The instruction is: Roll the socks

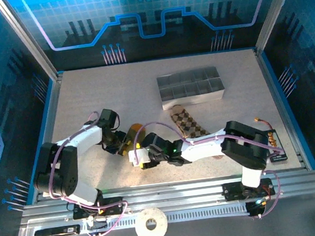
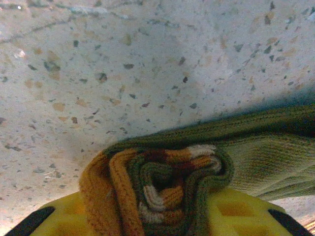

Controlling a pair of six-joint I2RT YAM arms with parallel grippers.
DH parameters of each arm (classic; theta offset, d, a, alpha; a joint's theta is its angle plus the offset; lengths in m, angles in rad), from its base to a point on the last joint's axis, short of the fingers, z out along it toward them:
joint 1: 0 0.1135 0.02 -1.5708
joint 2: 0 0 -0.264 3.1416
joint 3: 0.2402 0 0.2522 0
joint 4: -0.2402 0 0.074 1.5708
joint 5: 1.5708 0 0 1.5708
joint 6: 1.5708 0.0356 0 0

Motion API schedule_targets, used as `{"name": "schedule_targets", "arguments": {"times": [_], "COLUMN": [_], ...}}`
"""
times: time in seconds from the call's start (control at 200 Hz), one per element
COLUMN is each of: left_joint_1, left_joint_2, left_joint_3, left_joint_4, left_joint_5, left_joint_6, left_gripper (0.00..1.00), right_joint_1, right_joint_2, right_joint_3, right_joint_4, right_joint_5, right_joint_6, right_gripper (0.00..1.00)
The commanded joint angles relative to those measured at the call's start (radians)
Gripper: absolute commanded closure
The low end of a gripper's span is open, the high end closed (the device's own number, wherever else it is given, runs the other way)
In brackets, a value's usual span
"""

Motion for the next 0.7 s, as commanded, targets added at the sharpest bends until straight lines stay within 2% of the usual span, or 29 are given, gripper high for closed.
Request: {"name": "schedule_targets", "arguments": {"times": [0.0, 0.085, 0.13, 0.295, 0.38, 0.425, 0.55, 0.695], "left_joint_1": [-0.01, -0.01, -0.01, -0.01, -0.01, -0.01, -0.005, 0.037], "left_joint_2": [0.051, 0.051, 0.051, 0.033, 0.004, -0.018, -0.107, -0.192], "left_joint_3": [-0.019, -0.017, -0.016, -0.008, 0.007, 0.02, 0.056, 0.067], "left_joint_4": [-0.136, -0.136, -0.136, -0.144, -0.161, -0.176, -0.223, -0.244], "left_joint_5": [-0.054, -0.049, -0.045, -0.042, -0.038, -0.04, -0.06, -0.059], "left_joint_6": [0.029, 0.032, 0.033, 0.033, 0.032, 0.027, -0.003, -0.046], "left_gripper": [0.65, 0.65, 0.64, 0.64, 0.6, 0.54, 0.27, 0.1], "right_joint_1": [0.012, 0.012, 0.011, 0.0, -0.019, -0.035, -0.081, -0.13], "right_joint_2": [0.088, 0.129, 0.152, 0.214, 0.223, 0.225, 0.224, 0.254], "right_joint_3": [0.072, 0.112, 0.137, 0.177, 0.183, 0.186, 0.195, 0.239], "right_joint_4": [0.014, 0.013, -0.011, -0.109, -0.175, -0.219, -0.311, -0.405], "right_joint_5": [0.148, 0.18, 0.191, 0.196, 0.156, 0.096, -0.11, -0.293], "right_joint_6": [-0.09, -0.104, -0.105, -0.04, 0.035, 0.075, 0.156, 0.23], "right_gripper": [0.36, 0.38, 0.43, 0.78, 0.89, 0.92, 0.99, 1.0]}}
